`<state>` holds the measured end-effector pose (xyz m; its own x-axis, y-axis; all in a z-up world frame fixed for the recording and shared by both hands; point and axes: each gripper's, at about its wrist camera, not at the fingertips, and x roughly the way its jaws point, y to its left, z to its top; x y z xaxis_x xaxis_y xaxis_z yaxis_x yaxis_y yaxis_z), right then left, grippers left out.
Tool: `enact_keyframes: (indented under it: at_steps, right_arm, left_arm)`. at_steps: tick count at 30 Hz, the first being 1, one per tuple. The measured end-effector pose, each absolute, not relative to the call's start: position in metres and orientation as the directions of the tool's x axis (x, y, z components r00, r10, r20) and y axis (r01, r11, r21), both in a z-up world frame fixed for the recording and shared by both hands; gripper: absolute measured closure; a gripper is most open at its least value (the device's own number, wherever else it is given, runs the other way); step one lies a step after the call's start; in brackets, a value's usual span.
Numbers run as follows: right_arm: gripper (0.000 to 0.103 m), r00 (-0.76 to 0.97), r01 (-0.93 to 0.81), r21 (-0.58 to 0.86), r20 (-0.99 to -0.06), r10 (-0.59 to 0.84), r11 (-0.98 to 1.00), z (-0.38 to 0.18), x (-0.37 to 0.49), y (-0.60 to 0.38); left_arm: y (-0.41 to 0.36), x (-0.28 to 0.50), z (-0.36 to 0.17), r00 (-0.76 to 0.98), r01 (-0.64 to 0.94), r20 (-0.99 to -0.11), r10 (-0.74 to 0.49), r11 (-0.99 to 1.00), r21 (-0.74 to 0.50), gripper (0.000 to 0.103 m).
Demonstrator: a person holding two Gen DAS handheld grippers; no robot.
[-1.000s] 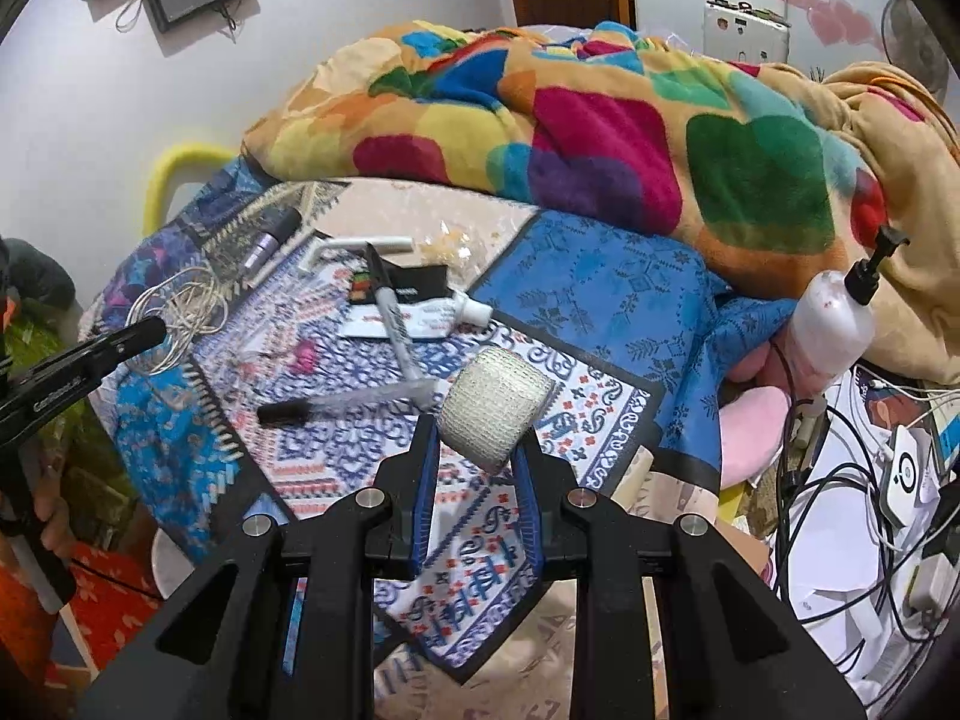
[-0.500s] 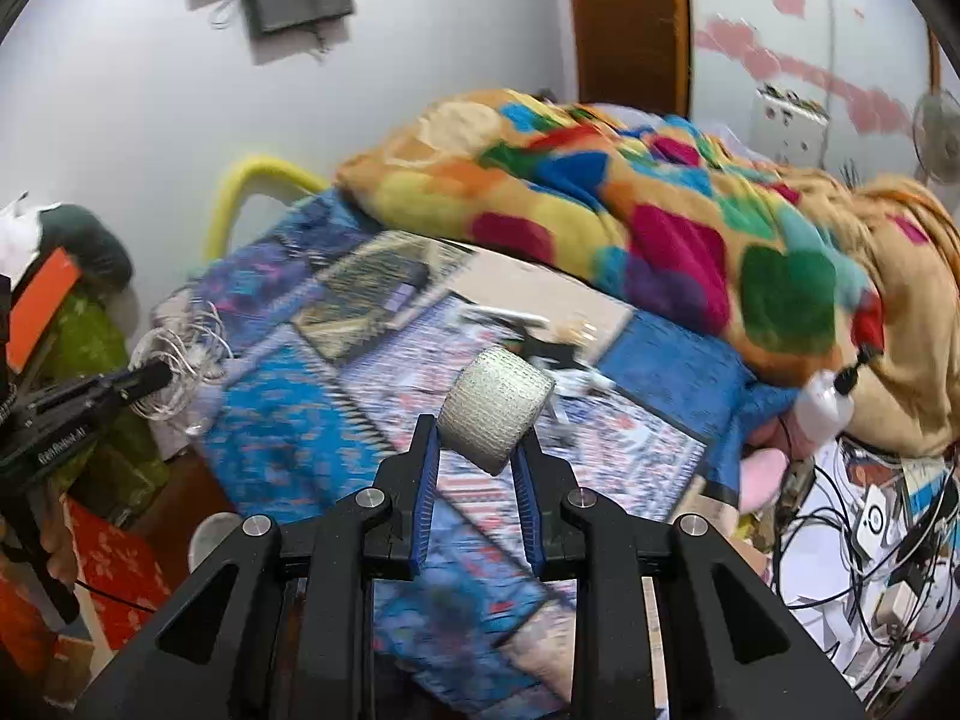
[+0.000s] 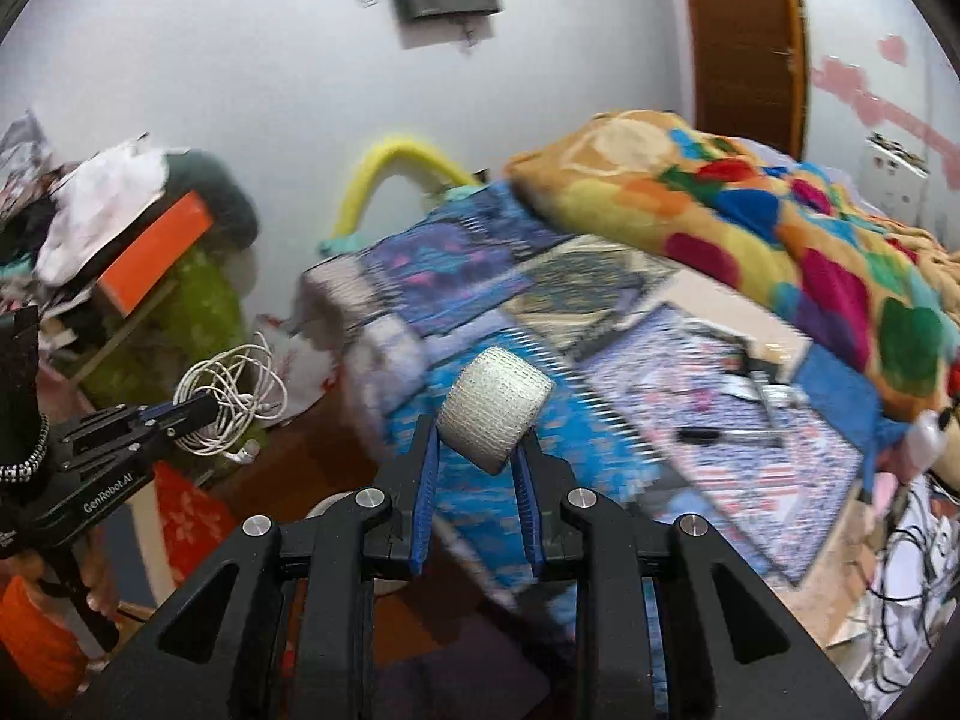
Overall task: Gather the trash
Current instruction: 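Carry the cable and tape roll with both grippers over the white bin, then open the left gripper over the bin while the right gripper releases the tape roll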
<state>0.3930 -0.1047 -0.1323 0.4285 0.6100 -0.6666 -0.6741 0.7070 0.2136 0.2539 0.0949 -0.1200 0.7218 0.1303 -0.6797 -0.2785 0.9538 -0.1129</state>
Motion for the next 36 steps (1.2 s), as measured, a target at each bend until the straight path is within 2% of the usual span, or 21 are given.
enact_keyframes:
  at_steps: [12, 26, 36]
  right_arm:
    - [0.081, 0.211, -0.818, 0.24, -0.721, 0.66, 0.523, -0.169, 0.33, 0.011]
    - [0.081, 0.043, -0.847, 0.247, -0.851, 0.523, 0.472, -0.262, 0.322, 0.11]
    - [0.081, -0.031, -0.863, 0.248, -0.895, 0.445, 0.439, -0.311, 0.333, 0.147]
  left_arm:
    - [0.173, 0.19, -0.165, 0.643, -0.425, -0.739, 0.202, 0.896, -0.125, 0.099]
    - [0.227, 0.191, -0.27, 0.501, -0.53, -0.849, 0.168, 0.835, -0.148, 0.099]
    - [0.248, 0.21, -0.334, 0.397, -0.593, -0.91, 0.121, 0.791, -0.154, 0.099]
